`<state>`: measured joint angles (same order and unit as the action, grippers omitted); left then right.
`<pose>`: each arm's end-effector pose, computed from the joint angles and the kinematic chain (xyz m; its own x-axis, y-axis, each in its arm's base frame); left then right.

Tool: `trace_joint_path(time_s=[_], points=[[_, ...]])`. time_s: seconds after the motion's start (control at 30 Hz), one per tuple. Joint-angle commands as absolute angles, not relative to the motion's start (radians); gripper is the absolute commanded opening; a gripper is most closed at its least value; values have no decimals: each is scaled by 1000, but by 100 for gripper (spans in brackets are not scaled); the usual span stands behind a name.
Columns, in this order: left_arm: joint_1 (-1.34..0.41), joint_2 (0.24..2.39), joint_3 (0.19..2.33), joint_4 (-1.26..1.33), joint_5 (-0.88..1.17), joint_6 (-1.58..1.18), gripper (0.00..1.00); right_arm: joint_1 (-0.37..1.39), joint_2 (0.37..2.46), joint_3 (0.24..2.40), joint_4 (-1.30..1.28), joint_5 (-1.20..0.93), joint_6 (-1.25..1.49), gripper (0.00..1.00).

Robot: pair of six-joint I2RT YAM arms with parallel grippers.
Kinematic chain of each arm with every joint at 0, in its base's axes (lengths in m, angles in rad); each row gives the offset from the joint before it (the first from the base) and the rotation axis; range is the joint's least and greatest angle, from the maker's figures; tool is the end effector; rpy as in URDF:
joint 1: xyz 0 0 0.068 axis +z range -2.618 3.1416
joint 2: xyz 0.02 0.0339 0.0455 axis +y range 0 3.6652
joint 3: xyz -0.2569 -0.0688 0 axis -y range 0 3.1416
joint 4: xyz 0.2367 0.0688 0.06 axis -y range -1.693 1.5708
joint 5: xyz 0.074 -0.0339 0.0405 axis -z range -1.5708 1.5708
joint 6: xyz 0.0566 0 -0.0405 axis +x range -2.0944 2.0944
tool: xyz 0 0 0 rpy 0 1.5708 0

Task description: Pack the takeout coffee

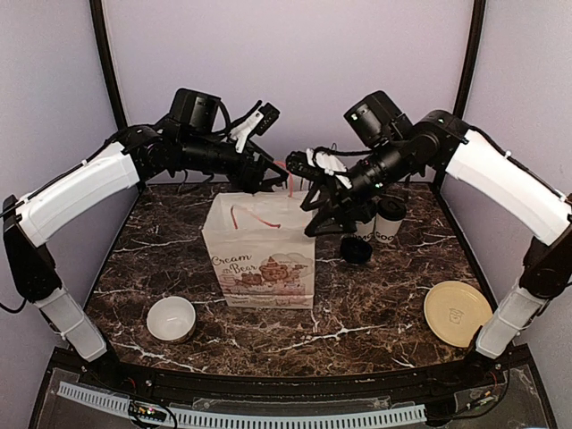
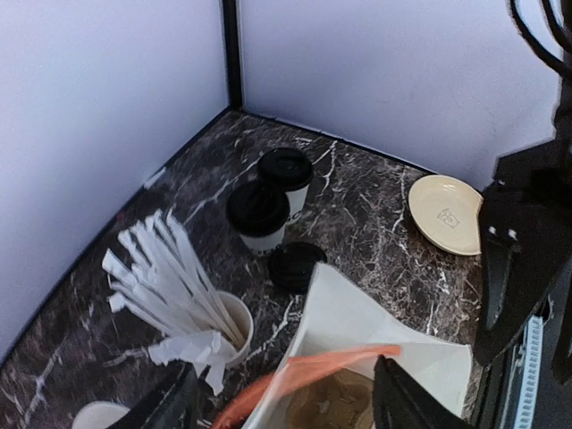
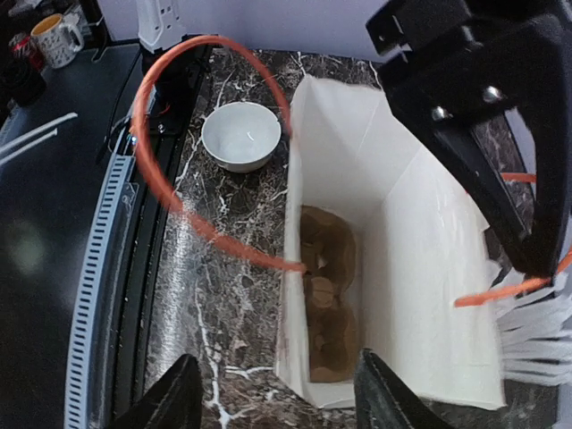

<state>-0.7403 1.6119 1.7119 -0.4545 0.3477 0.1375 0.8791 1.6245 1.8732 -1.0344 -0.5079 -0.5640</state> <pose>0.2671 -0.2701 0.4094 -0.1346 0.2975 -0.9452 0.8970 0.4419 0.0114 0.1929 0.2761 0.3991 0.0957 -0.6168 -0.7813 -0.9952 -0.0440 -0.0872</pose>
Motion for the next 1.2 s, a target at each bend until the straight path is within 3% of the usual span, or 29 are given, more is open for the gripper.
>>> trace_joint_path(time_s=[0.0,0.17,0.4,0.63,0.8,0.9,0.93,0.97,1.0,1.03,1.17], points=[[-739,1565,1686,-477,201,169,73,864,1586,1883,-1035,-518,-573,67],[-738,1455,1584,-366,162,232,83,864,1577,1940,-1064,-542,-589,72],[-739,1442,1572,-378,142,288,83,883,1636,1959,-1045,-527,-575,74],[-738,1520,1640,-429,176,321,73,951,1712,2042,-1054,-529,-550,75],[-736,1555,1686,-454,240,334,56,1023,1742,2032,-1064,-480,-570,77],[-735,1579,1707,-473,256,333,39,1035,1761,2052,-1028,-432,-510,65],[-736,1590,1722,-480,263,337,34,1035,1768,2071,-1022,-416,-498,55],[-735,1595,1731,-493,269,337,19,1035,1772,2090,-1017,-391,-490,28],[-736,1601,1746,-496,269,335,10,1035,1772,2109,-1015,-366,-485,9],[-735,1601,1754,-500,272,331,2,1032,1767,2126,-1008,-342,-482,0],[-735,1593,1815,-502,311,297,0,1012,1726,2170,-992,-289,-508,0]])
